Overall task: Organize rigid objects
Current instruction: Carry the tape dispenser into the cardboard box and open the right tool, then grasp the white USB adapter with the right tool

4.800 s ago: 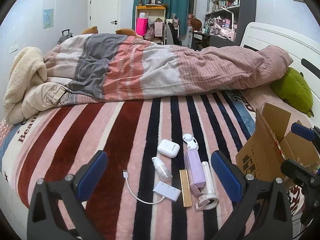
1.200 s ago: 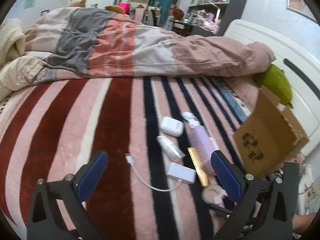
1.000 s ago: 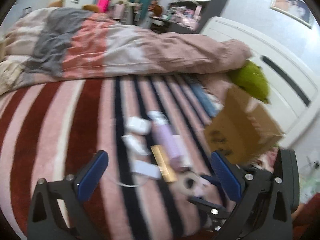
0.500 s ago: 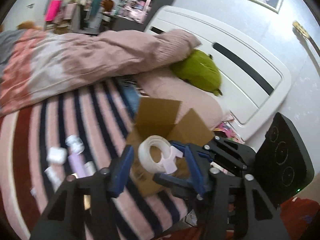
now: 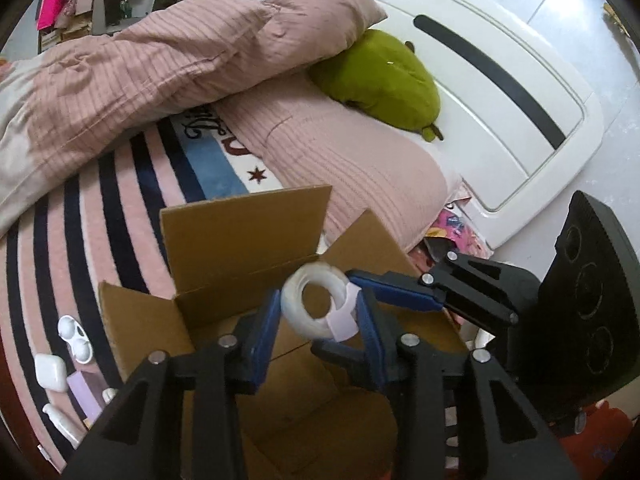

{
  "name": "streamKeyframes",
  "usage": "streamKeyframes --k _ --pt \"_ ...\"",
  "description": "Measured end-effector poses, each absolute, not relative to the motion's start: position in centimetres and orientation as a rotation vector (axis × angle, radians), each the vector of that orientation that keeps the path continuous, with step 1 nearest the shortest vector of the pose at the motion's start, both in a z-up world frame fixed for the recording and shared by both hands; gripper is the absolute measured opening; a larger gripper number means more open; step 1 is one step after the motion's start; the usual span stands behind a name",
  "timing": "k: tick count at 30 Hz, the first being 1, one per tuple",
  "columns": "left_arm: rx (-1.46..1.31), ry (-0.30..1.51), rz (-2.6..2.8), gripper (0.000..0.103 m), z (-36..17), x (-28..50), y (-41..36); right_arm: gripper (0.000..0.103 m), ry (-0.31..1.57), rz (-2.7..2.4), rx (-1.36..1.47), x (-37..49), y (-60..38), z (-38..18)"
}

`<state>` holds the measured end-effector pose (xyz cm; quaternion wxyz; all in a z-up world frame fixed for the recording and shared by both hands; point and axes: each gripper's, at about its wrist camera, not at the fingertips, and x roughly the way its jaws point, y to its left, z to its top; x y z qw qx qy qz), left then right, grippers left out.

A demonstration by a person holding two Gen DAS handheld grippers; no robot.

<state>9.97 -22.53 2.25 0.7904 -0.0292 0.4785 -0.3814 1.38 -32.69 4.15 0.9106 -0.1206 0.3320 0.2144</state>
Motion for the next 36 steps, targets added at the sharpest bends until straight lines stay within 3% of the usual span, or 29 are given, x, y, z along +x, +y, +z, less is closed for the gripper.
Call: streamKeyframes --k 2,3,5,9,11,17,22,26,29,36 --pt "-0.076 1.019 -0.802 0.06 2.5 9.9 -21.6 0.038 0.729 0.437 -0.249 1.2 -32.8 3.8" --pt "-0.081 1.009 -0.795 0.061 2.8 9.7 -21.0 0.043 0.753 0.432 -0.251 1.5 -32.9 3.6" --pt "-0.086 0.975 -0.763 0.064 3.6 9.0 -18.9 0.066 0.766 0.423 -0.256 1.5 -32.7 3.5" --pt "-0.104 0.899 -0.658 0.069 5.6 7.2 -13.4 0.076 0.746 0.44 -0.259 0.7 -31.3 4.4" --pt "-0.101 0.865 -0.58 0.072 6.2 6.0 -9.9 0.096 0.71 0.476 -0.247 0.2 -29.8 5.3" --pt "-0.118 0.843 -0.35 0.073 4.8 3.3 0.0 0.096 0.667 0.701 -0.213 -1.5 -21.8 6.7" --pt "-0.162 0.866 -0.229 0.073 1.1 1.8 6.3 0.095 0.7 0.881 -0.221 -2.3 -13.9 4.2" --pt "-0.197 0.899 -0.188 0.073 -2.7 0.9 9.5 0.067 0.808 0.936 -0.282 -2.4 -9.6 -0.3" --pt "-0.226 0.922 -0.173 0.073 -5.1 0.7 11.0 0.054 0.899 0.932 -0.342 -1.5 -7.6 -4.5" --pt "-0.28 0.929 -0.179 0.073 -7.1 0.7 12.4 0.051 1.036 0.873 -0.544 1.4 -6.2 -10.3"
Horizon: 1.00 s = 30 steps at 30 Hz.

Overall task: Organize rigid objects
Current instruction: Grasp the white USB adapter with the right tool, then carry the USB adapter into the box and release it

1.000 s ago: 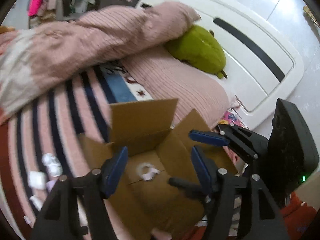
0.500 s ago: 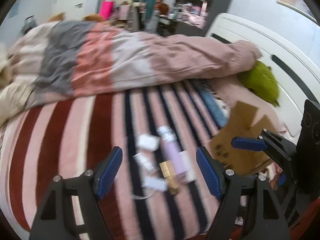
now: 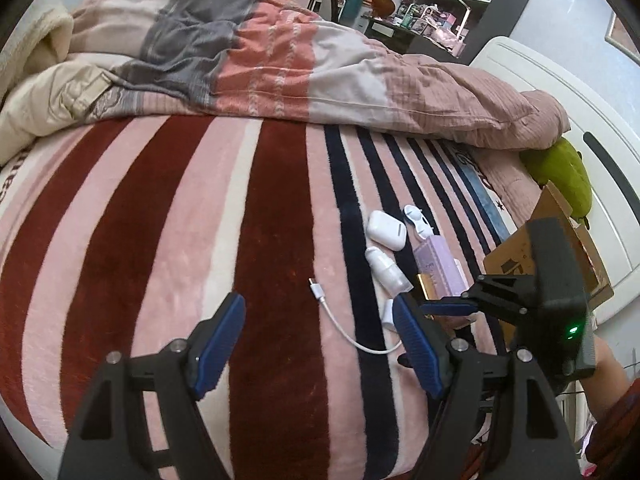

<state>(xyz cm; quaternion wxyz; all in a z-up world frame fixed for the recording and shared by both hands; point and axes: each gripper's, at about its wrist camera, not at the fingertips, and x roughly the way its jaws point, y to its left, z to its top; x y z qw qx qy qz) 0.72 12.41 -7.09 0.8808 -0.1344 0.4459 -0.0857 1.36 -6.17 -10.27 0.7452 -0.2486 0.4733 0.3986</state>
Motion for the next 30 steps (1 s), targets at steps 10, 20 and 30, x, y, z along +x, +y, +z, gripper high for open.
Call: streamKeyframes --k 10,20,30 --pt "-0.293 0.958 -0.165 0.073 -7.4 0.7 12.3 0.021 1.023 0.857 -0.67 2.0 -5.5 -11.5" --pt "-0.303 0.949 -0.135 0.073 -6.7 -1.3 12.4 0.032 1.069 0.903 -0.648 2.7 -4.8 -12.1" --pt "-0.315 0.896 -0.233 0.073 -3.7 -1.9 10.5 0.025 0.944 0.902 -0.592 0.8 -5.4 -7.8"
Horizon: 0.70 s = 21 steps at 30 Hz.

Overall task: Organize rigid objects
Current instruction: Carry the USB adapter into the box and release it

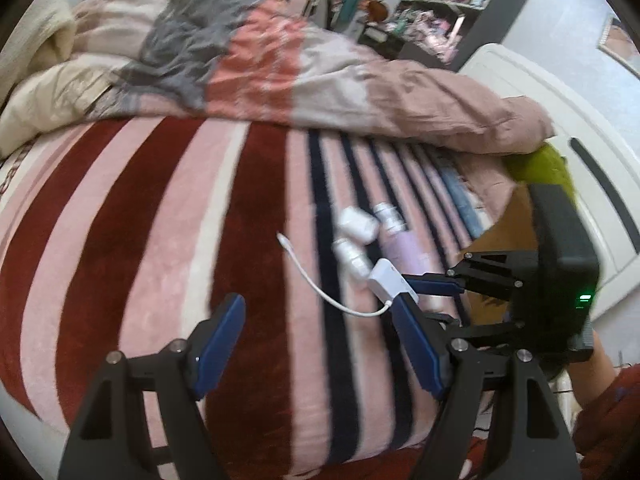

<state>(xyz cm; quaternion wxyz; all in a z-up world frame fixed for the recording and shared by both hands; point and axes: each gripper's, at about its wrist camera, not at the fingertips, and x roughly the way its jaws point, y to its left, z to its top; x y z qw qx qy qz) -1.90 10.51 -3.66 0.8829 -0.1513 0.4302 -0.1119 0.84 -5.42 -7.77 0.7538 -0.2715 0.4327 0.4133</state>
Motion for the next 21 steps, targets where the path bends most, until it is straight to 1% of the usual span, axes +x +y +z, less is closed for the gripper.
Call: streamKeyframes --k 3,5,6,7,8,9,10,11,16,21 --pt "-0.318 0.851 -0.298 0.071 -1.4 -1.3 8.5 0.025 0.86 0.914 -0.545 -0.5 -6.8 -3.9" --pt "-0.316 0.818 -0.353 0.057 0.4 -0.7 6.8 0.025 0.805 0.898 -0.518 -1.0 -8.2 -1.5" --pt "-0.314 0.807 -0.375 0.053 1.0 -0.4 6.0 0.025 0.782 0.895 -0.503 -1.4 -9.2 -0.4" --pt "-0.311 0.798 -0.396 0.042 1.7 -0.1 5.2 0.025 0.761 0.894 -0.487 -1.5 -10.2 0.7" --pt "-0.302 0.788 -0.429 0.026 2.6 0.5 3.8 0.025 0.741 0.887 -0.471 -1.8 -11.3 1.6" --pt "-0.292 0.785 -0.455 0.017 3.1 0.9 2.7 0.025 0.724 0.873 -0.456 -1.6 -12.4 2.3" --pt "-0.276 0.782 -0.489 0.011 3.7 1.5 1.1 0.025 0.712 0.859 -0.444 -1.7 -13.5 2.9" --pt "-0.261 0.778 -0.52 0.009 4.3 1.8 -0.3 0.025 0.703 0.843 -0.431 -1.7 -14.7 3.5" --pt "-0.188 0.802 -0.603 0.008 5.5 4.7 -8.0 0.025 0.697 0.729 -0.36 -1.1 -21.9 4.9" --pt "-0.133 0.882 -0.676 0.008 4.4 7.4 -14.4 0.025 0.748 0.619 -0.308 0.4 -27.8 5.0"
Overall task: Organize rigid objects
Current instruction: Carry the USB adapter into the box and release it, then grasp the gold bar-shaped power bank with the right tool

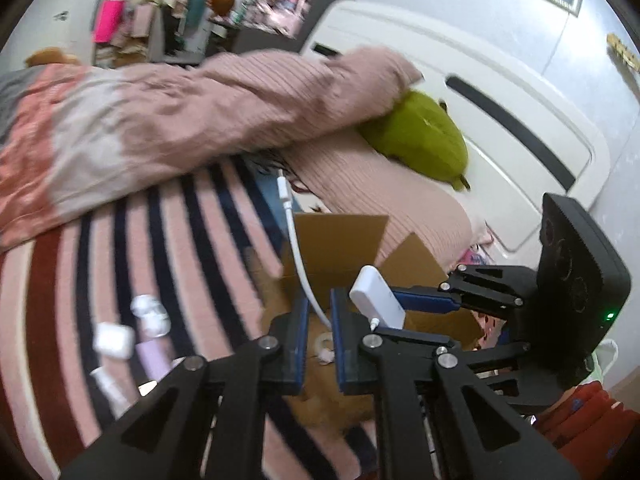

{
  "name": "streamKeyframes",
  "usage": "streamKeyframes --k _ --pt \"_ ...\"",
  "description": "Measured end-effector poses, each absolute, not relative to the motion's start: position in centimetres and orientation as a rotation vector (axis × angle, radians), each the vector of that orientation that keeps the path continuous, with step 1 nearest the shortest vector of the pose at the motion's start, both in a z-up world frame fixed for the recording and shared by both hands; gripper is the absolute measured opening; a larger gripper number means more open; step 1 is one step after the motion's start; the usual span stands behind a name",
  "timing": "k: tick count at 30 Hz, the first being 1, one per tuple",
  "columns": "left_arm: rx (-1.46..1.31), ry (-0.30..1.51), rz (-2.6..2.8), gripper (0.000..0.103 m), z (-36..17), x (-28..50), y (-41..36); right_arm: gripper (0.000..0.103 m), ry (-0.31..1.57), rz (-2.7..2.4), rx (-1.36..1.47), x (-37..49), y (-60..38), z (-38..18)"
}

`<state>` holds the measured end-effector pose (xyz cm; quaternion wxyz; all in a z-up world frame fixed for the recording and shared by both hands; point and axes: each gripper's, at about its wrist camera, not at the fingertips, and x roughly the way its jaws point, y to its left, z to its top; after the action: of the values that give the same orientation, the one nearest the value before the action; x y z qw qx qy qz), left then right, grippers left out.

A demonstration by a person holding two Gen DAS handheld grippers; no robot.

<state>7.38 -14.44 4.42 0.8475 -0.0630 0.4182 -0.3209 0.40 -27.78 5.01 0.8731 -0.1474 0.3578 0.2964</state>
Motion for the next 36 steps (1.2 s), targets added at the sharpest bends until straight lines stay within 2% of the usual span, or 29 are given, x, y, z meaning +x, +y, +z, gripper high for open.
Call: streamKeyframes --k 6,8,9,10,11,13,20,25,30,36 --pt "-0.075 0.97 -0.705 0.011 2.7 8.3 -18.4 0.025 0.862 0.528 -0.295 1.5 -32.1 4.1" --pt "-0.016 0.978 -0.666 0.029 2.5 8.1 -19.0 0.025 0.901 0.52 -0.292 1.8 -32.7 3.8" --pt "0.005 0.97 -0.649 0.048 2.4 7.9 -18.9 0.025 0.908 0.513 -0.29 1.9 -33.0 3.6" --pt "0.018 0.959 -0.64 0.055 2.4 7.7 -18.9 0.029 0.916 0.499 -0.296 2.0 -33.0 3.5" --pt "0.02 0.951 -0.644 0.055 2.6 7.5 -18.5 0.036 0.923 0.485 -0.308 2.0 -32.8 3.4" --pt "-0.006 0.937 -0.64 0.055 3.1 7.2 -17.3 0.045 0.914 0.471 -0.317 1.8 -32.7 3.4" --pt "-0.109 0.838 -0.482 0.061 5.9 4.5 -7.3 0.045 0.799 0.627 -0.278 0.0 -28.1 6.0" --pt "-0.131 0.824 -0.34 0.063 4.7 2.2 -0.7 0.045 0.773 0.814 -0.302 -1.6 -20.9 6.0" --pt "-0.178 0.854 -0.238 0.063 0.7 0.4 4.7 0.045 0.858 0.914 -0.337 -2.2 -14.2 2.2" --pt "-0.219 0.897 -0.203 0.063 -4.0 -1.0 8.0 0.045 1.044 0.798 -0.279 -1.1 -10.7 -5.9"
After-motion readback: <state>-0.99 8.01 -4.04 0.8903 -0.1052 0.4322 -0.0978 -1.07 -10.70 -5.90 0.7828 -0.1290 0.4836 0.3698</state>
